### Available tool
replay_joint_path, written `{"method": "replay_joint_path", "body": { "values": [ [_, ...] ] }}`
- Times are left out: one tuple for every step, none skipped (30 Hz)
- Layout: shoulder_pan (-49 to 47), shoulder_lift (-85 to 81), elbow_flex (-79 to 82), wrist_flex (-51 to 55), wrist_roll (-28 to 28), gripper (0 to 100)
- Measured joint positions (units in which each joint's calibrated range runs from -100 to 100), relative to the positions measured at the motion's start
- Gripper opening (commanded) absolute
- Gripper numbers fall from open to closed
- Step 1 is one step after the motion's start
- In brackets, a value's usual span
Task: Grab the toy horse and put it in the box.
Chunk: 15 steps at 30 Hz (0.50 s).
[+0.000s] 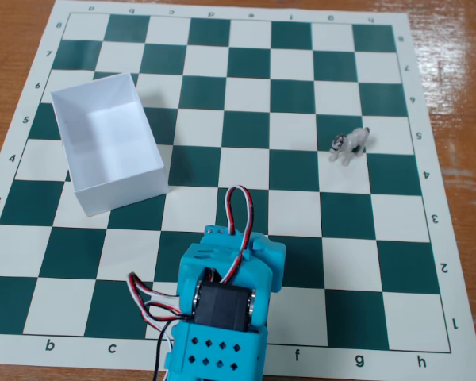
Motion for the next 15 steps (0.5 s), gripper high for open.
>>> {"method": "replay_joint_path", "body": {
  "values": [
    [0.0,0.0,-0.36,-0.18,0.0,2],
    [0.0,0.0,-0.91,-0.35,0.0,2],
    [0.0,0.0,-1.54,-0.7,0.0,2],
    [0.0,0.0,-2.18,-1.05,0.0,2],
    [0.0,0.0,-2.63,-1.58,0.0,2],
    [0.0,0.34,-2.99,-2.28,0.0,2],
    [0.0,1.19,-3.54,-3.24,0.0,2],
    [0.0,2.13,-3.99,-4.2,0.0,2],
    [0.0,3.15,-4.53,-5.34,0.0,2],
    [0.0,4.68,-5.26,-6.48,0.0,2],
    [0.0,6.38,-6.07,-7.44,0.0,2],
    [0.0,7.91,-6.98,-8.76,0.0,2],
    [0.0,9.79,-7.89,-9.98,0.0,2],
    [0.07,11.74,-8.61,-11.3,-0.05,2],
    [0.15,13.87,-9.52,-12.7,-0.16,2]
  ]
}}
